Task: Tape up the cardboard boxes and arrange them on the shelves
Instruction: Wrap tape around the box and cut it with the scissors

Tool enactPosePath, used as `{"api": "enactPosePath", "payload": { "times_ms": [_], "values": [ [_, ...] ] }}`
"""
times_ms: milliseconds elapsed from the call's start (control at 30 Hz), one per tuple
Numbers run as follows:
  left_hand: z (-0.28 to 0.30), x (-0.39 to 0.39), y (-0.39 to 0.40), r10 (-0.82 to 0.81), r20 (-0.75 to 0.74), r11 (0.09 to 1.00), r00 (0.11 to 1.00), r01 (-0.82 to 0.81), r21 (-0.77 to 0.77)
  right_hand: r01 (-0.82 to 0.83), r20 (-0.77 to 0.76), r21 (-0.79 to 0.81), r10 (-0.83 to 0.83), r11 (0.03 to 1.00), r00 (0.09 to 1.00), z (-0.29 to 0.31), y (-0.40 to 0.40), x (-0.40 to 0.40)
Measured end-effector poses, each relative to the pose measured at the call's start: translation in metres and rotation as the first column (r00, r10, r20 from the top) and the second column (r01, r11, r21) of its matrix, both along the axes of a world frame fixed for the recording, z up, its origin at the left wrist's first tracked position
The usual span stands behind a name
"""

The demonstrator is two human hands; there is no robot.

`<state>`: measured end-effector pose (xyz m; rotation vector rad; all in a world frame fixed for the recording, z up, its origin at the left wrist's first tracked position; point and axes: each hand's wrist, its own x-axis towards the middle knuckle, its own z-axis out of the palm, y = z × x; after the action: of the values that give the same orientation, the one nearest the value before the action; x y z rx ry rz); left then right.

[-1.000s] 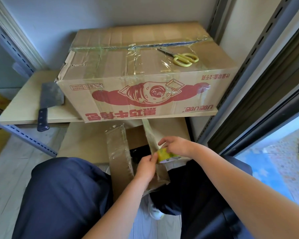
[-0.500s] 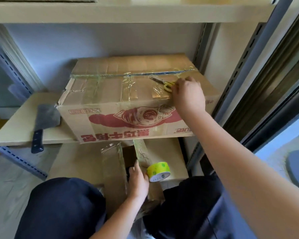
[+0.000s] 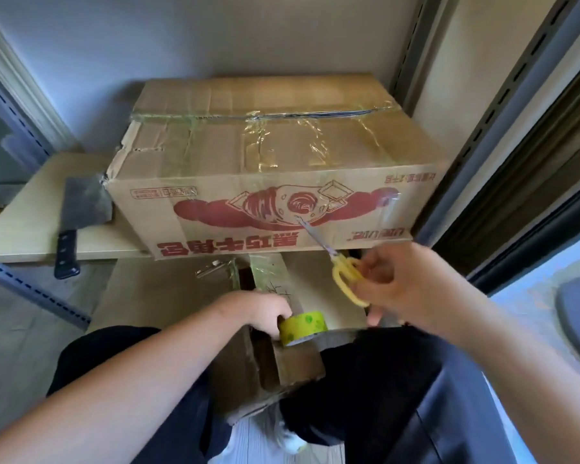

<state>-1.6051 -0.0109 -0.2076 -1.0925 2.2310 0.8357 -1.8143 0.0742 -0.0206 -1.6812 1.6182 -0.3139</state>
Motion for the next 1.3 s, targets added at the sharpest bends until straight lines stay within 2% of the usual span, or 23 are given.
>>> {"api": "enactPosePath", "payload": {
  "times_ms": [33,100,200,267,467,567,700,900,1133,1300],
  "values": [
    [-0.001,-0.003,-0.004,-0.071,0.026,0.997,0.997,0.071,0.009,0.036,0.013,0.118,-0.037,0.992,0.999,-0.024,0.021,0.001],
    [-0.004,-0.008,-0.01,-0.179,0.077,0.984,0.981,0.179,0.008,0.067,-0.077,0.261,-0.049,0.963,0.996,-0.074,0.049,0.01],
    [-0.013,-0.01,-0.018,-0.178,0.009,0.984,0.984,0.178,-0.008,-0.041,-0.209,0.449,0.15,0.893,0.966,-0.127,0.067,0.036],
    [-0.025,-0.007,-0.022,-0.163,-0.051,0.987,0.985,0.163,0.007,-0.053,-0.174,0.507,0.162,0.86,0.971,-0.152,0.071,0.047],
    [-0.06,-0.006,-0.031,-0.073,-0.2,0.997,0.977,0.068,-0.034,0.072,-0.32,0.519,0.116,0.851,0.94,-0.184,0.056,0.054],
    [-0.062,-0.011,-0.032,0.029,-0.276,0.997,0.961,-0.008,0.078,0.112,-0.431,0.47,0.117,0.876,0.895,-0.188,0.05,0.061],
    [-0.058,-0.018,-0.041,0.187,-0.281,0.953,0.941,-0.105,0.283,0.156,-0.503,0.423,0.088,0.893,0.86,-0.192,0.045,0.061],
    [-0.046,-0.018,-0.054,0.354,-0.238,0.795,0.905,-0.157,0.586,0.174,-0.411,0.439,0.025,0.881,0.911,-0.201,0.043,0.057],
    [-0.03,-0.013,-0.055,0.479,-0.359,0.75,0.801,-0.16,0.642,0.253,-0.295,0.449,-0.125,0.857,0.947,-0.201,0.043,0.05],
    [-0.035,-0.01,-0.05,0.604,-0.356,0.652,0.713,-0.185,0.735,0.243,-0.286,0.444,-0.121,0.862,0.951,-0.192,0.042,0.046]
  ]
}}
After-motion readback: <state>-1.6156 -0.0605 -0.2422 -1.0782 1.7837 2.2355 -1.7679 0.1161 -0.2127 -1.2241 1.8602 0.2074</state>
